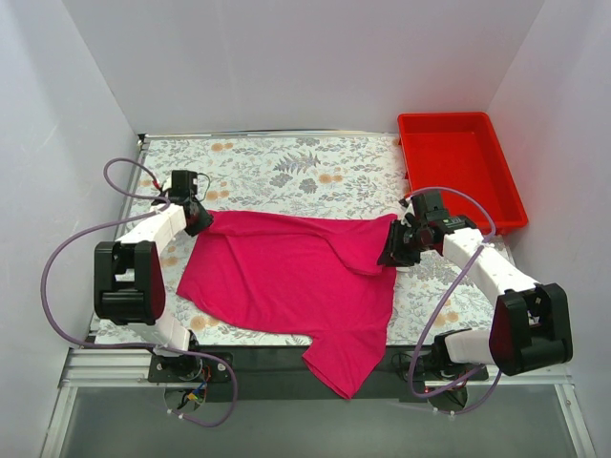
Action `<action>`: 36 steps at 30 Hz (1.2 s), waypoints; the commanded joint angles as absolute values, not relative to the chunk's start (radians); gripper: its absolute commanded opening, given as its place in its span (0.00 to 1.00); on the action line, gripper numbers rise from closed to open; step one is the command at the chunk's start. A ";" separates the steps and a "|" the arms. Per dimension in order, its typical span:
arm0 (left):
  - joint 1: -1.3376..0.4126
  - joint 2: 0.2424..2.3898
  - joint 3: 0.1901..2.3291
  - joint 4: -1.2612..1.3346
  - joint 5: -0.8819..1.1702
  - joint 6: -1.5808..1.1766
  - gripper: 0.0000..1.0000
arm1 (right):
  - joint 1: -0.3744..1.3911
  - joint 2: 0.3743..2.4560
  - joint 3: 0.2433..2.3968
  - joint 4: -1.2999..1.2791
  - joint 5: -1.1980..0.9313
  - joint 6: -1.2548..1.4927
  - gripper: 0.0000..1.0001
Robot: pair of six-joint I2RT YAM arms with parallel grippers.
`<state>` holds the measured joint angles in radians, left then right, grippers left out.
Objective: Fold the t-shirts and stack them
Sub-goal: Fold the tshirt
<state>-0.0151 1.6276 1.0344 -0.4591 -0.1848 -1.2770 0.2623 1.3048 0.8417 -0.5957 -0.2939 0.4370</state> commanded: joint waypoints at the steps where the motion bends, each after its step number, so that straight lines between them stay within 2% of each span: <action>1: -0.009 1.496 1.000 -0.468 -0.253 -1.290 0.31 | 0.265 1.278 0.876 -0.571 -0.288 0.374 0.37; 2: -0.009 1.453 0.993 -0.480 -0.265 -1.295 0.43 | 0.267 1.273 0.880 -0.571 -0.287 0.356 0.44; 3: -0.009 1.436 0.983 -0.501 -0.282 -1.305 0.47 | 0.267 1.269 0.887 -0.574 -0.284 0.348 0.48; 5: -0.009 1.398 0.957 -0.583 -0.342 -1.359 0.50 | 0.265 1.256 0.897 -0.575 -0.284 0.338 0.50; 11: -0.009 1.313 0.856 -0.739 -0.400 -1.460 0.50 | 0.267 1.259 0.907 -0.574 -0.307 0.304 0.51; 16: -0.009 1.334 0.785 -0.762 -0.370 -1.479 0.50 | 0.267 1.279 0.905 -0.569 -0.318 0.267 0.51; 25: -0.009 1.385 0.787 -0.825 -0.350 -1.526 0.49 | 0.267 1.281 0.887 -0.545 -0.350 0.253 0.51; 29: -0.009 1.416 0.795 -0.845 -0.353 -1.546 0.45 | 0.267 1.285 0.876 -0.529 -0.357 0.252 0.51; 32: -0.009 1.445 0.813 -0.879 -0.368 -1.569 0.35 | 0.267 1.287 0.873 -0.520 -0.362 0.249 0.51; 33: -0.009 1.450 0.822 -0.894 -0.376 -1.580 0.23 | 0.267 1.289 0.873 -0.515 -0.365 0.245 0.51; 36: -0.009 1.443 0.864 -0.968 -0.432 -1.634 0.06 | 0.267 1.292 0.873 -0.511 -0.376 0.241 0.50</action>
<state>-0.0151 1.4609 0.8005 -0.8944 -0.3626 -1.5681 0.2626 1.2846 0.8696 -0.5457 -0.3481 0.2573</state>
